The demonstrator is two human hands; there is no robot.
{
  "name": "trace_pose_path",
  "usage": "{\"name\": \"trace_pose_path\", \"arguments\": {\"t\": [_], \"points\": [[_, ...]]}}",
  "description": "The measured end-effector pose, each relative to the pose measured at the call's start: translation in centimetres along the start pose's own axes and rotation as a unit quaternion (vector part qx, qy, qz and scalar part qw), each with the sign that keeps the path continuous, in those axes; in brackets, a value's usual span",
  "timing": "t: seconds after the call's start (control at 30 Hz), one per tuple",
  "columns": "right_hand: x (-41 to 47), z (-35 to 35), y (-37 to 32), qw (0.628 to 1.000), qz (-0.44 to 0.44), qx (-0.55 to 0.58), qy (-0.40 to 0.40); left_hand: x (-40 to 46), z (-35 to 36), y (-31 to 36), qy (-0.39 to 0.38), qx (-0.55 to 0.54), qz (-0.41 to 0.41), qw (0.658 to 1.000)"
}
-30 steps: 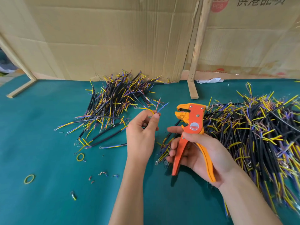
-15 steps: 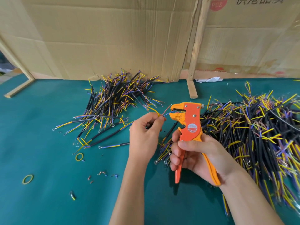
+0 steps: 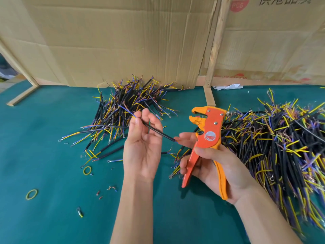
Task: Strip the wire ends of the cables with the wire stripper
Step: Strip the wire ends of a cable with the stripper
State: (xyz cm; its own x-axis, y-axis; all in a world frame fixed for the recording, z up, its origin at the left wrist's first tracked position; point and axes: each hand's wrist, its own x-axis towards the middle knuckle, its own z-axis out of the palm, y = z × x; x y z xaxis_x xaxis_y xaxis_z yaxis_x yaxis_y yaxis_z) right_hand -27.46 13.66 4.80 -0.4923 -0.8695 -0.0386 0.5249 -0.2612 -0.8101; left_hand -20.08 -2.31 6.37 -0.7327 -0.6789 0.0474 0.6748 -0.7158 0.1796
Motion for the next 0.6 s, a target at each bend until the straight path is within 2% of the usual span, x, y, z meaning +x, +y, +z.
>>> {"name": "trace_pose_path", "arguments": {"t": [0.1, 0.17, 0.2, 0.27, 0.37, 0.43, 0.47, 0.53, 0.6], "points": [[-0.1, -0.1, -0.1, 1.000, -0.017, 0.009, 0.005, 0.2, -0.4, -0.3, 0.029, 0.067, 0.002, 0.997], [-0.2, -0.2, -0.1, 0.999, -0.024, 0.026, 0.025, 0.3, -0.8, -0.4, 0.057, 0.201, 0.027, 0.977], [-0.2, -0.2, -0.1, 0.998, -0.026, 0.036, 0.033, 0.3, -1.0, -0.5, 0.081, 0.293, 0.045, 0.952], [-0.2, -0.2, -0.2, 0.997, -0.033, 0.054, 0.049, 0.1, -1.3, -0.7, 0.138, 0.473, 0.086, 0.866], [-0.2, -0.3, -0.6, 0.995, -0.036, 0.070, 0.061, -0.2, -1.7, -0.9, 0.166, 0.669, 0.210, 0.694], [-0.2, -0.4, -0.8, 0.995, -0.036, 0.078, 0.058, -0.3, -1.6, -0.9, 0.083, 0.744, 0.277, 0.602], [-0.3, -0.4, -0.8, 0.994, -0.038, 0.084, 0.057, -0.2, -1.6, -1.0, 0.016, 0.767, 0.284, 0.576], [-0.3, -0.5, -0.9, 0.992, -0.046, 0.100, 0.057, -0.4, -1.3, -1.5, -0.076, 0.786, 0.249, 0.561], [-0.3, -0.5, -1.1, 0.991, -0.054, 0.113, 0.057, -0.8, -1.2, -2.1, -0.107, 0.793, 0.204, 0.564]]}}
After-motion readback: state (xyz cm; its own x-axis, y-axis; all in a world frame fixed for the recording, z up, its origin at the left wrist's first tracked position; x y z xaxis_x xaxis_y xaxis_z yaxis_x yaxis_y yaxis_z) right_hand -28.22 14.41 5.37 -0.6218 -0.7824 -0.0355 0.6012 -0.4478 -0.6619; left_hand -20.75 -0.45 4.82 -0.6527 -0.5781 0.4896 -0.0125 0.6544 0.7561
